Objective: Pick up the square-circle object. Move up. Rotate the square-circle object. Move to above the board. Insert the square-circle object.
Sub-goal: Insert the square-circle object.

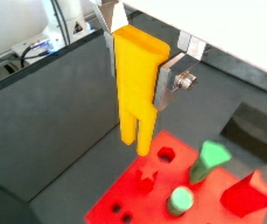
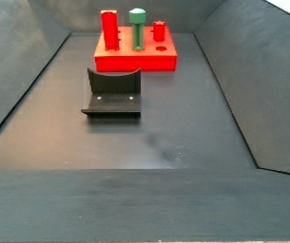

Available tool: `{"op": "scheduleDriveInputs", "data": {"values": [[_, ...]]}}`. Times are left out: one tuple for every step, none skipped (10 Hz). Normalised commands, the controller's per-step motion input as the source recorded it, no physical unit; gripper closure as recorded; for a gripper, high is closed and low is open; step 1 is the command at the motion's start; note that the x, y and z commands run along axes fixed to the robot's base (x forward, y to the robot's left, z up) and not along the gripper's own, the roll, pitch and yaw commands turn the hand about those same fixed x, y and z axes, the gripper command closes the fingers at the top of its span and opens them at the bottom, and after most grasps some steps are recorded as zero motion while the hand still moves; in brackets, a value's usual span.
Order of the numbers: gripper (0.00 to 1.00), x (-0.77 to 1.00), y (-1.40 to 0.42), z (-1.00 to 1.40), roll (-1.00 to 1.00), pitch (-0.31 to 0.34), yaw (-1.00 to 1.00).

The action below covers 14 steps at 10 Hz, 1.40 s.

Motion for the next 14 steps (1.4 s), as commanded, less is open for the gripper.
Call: {"op": "scheduleDriveInputs", "data": {"values": [[1.0,0.0,-0.77,-0.37,0.0,0.0,0.0],[1.0,0.09,-0.73,-0.51,0.06,-0.024,0.02],[1.0,0.26,-0.58,-0.56,0.13,-0.023,0.04],[1.0,0.28,-0.47,-0.59,0.2,-0.034,0.04],[1.0,0.37,-0.34,-0.53,0.24,-0.061,0.0],[1.0,0.44,-0.2,-0.47,0.23,-0.059,0.0],[1.0,0.33,-0.1,-0.43,0.24,-0.123,0.01],[1.0,0.27,0.0,-0.43,0.24,-0.143,0.09],[1.0,0.13,0.0,-0.39,0.13,-0.163,0.05],[1.0,0.03,0.0,-0.5,0.0,-0.179,0.0],[1.0,0.0,-0.01,-0.55,0.0,-0.21,0.03],[1.0,-0.06,-0.02,-0.52,0.0,-0.227,0.17],[1.0,-0.07,0.0,-0.47,0.0,-0.187,0.32],[1.0,-0.1,0.0,-0.41,0.0,-0.173,0.37]]}}
